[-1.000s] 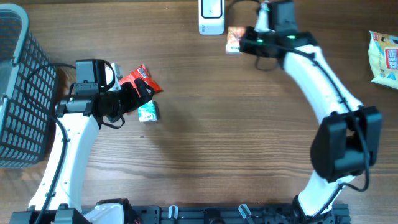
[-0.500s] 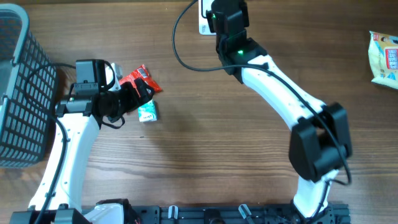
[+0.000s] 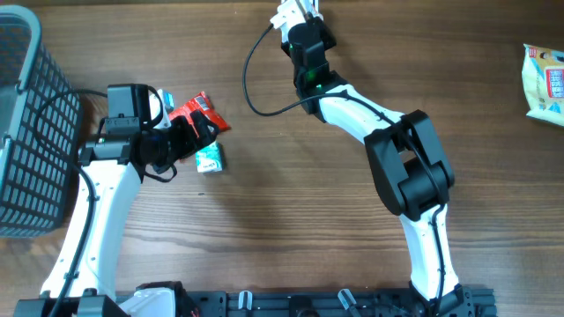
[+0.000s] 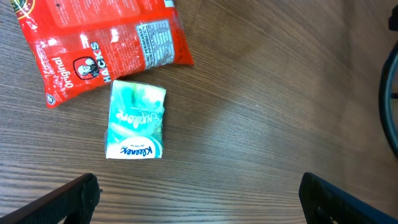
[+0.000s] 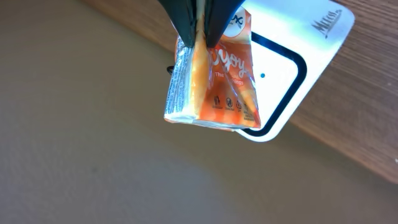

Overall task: Scan the item barcode
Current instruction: 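Hold the orange tissue pack in front of the scanner, then move the orange pack right and drop it beside the cream bag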

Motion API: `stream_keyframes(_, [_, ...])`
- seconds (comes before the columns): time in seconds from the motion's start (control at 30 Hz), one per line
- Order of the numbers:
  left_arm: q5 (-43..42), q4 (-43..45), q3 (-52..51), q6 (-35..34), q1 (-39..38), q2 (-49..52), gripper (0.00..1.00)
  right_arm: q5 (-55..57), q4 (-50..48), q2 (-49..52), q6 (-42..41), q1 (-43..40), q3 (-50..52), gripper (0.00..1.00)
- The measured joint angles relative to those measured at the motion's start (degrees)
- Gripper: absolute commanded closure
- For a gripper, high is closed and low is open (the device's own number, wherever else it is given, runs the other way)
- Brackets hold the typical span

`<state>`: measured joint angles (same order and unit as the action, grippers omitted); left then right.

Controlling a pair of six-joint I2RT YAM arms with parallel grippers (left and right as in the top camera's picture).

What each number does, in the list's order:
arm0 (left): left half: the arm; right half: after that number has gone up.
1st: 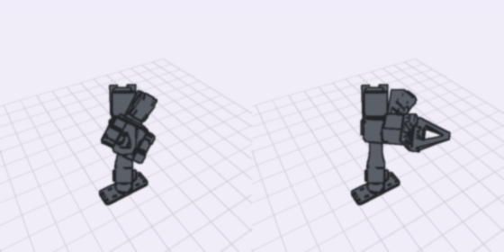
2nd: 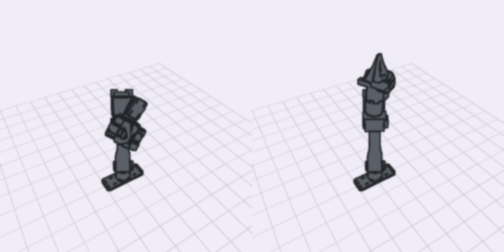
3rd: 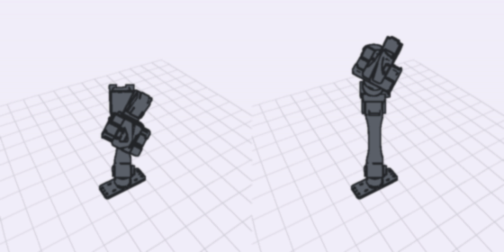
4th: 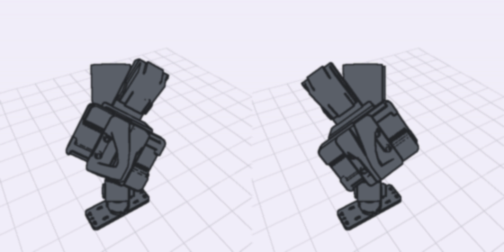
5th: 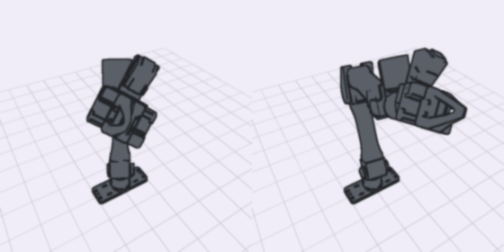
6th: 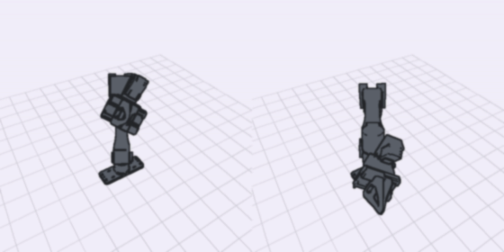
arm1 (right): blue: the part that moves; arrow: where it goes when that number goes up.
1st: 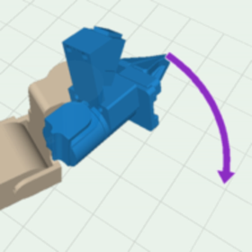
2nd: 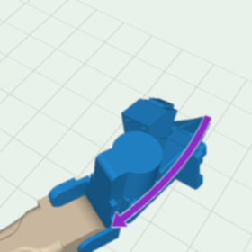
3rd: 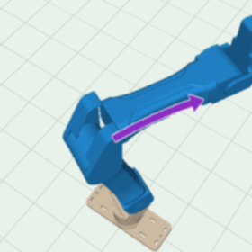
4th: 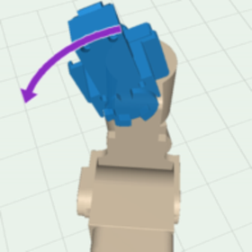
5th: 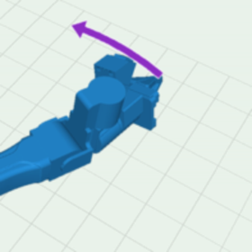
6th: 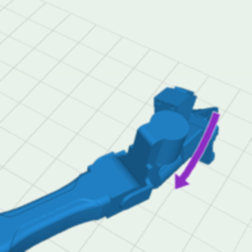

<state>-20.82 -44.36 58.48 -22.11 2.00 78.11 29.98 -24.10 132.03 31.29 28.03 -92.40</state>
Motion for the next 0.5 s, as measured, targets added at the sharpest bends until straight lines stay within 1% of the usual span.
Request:
stream_keyframes(0.27, [0.0,0.0,0.0,0.0,0.0,0.0,0.0,0.24,-1.38,0.0,4.66,-0.07,0.0,0.96])
stream_keyframes(0.5, [0.0,0.0,0.0,0.0,0.0,0.0,0.0,9.22,-8.07,0.04,5.68,-2.34,0.0,0.96])
